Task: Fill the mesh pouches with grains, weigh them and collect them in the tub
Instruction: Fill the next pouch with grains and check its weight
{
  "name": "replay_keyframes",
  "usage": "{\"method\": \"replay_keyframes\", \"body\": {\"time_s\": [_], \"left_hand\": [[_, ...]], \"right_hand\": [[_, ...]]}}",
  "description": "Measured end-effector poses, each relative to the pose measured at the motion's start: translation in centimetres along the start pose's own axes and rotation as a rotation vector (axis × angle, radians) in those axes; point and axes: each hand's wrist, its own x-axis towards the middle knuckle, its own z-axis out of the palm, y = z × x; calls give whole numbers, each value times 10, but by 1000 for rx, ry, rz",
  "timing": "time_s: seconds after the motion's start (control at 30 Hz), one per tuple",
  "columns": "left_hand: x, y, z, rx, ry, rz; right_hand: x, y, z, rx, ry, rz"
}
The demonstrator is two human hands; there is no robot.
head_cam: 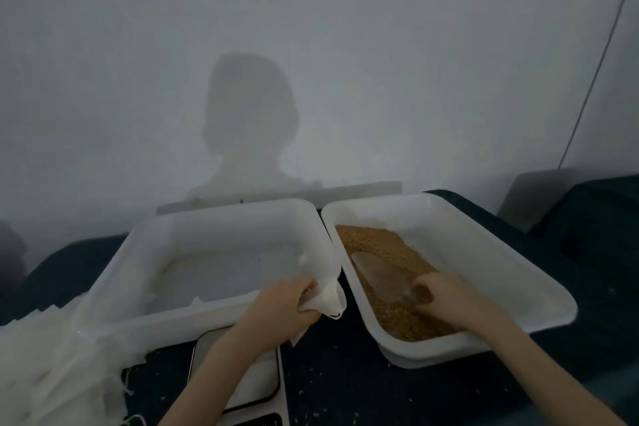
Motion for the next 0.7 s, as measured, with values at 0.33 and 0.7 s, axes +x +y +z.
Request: {"method": "replay_keyframes", "body": {"time_s": [0.33, 0.7], "left_hand": [[-11, -9, -10, -32, 24, 28], [-12, -3, -8, -59, 12, 23]], "right_hand": [[1, 30, -43, -445, 274, 33], [13, 39, -26, -202, 219, -199]]}}
